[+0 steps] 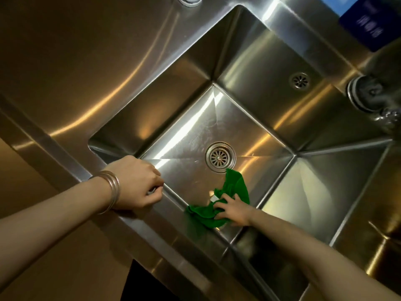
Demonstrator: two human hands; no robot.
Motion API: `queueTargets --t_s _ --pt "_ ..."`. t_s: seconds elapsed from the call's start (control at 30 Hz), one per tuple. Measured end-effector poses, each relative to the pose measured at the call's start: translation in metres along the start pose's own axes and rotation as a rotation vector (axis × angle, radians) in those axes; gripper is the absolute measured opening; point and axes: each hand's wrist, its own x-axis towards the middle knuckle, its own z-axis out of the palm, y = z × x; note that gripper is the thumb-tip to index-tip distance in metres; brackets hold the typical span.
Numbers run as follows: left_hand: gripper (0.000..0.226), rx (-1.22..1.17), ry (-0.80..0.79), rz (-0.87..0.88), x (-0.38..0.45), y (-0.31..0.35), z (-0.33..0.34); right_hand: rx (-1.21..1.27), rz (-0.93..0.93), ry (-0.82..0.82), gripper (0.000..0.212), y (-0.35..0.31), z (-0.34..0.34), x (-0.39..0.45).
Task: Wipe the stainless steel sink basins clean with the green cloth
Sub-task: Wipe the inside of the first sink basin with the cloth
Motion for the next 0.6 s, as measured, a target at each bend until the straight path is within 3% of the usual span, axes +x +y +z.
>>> queueTargets --t_s 0.1,0.27,0.33,0.4,0.5,0.6 --pt "0.076 -0.017 -0.019 -0.005 0.001 -0.001 0.001 0.103 0.148 0.285 0.059 0.018 -0.021 -0.011" --pt "0.076 -0.008 -0.008 -0.008 0.002 0.000 0.000 0.438 0.813 0.669 0.054 0.070 -0.048 -0.012" --pt "0.062 -0.012 -0.004 0.003 0.002 0.001 -0.006 0.562 0.987 0.757 0.050 0.089 -0.056 -0.006" --pt "0.043 0.009 0.036 0.006 0.000 -0.003 -0.004 0.623 1.092 0.812 0.047 0.107 -0.061 0.001" --pt "0.037 -0.047 0.066 0.029 -0.002 -0.012 0.011 0.559 1.097 0.861 0.048 0.134 -0.071 0.016" --pt "0.035 -0.066 0.070 0.049 0.000 -0.016 0.011 0.446 0.931 0.579 0.053 0.146 -0.077 0.034"
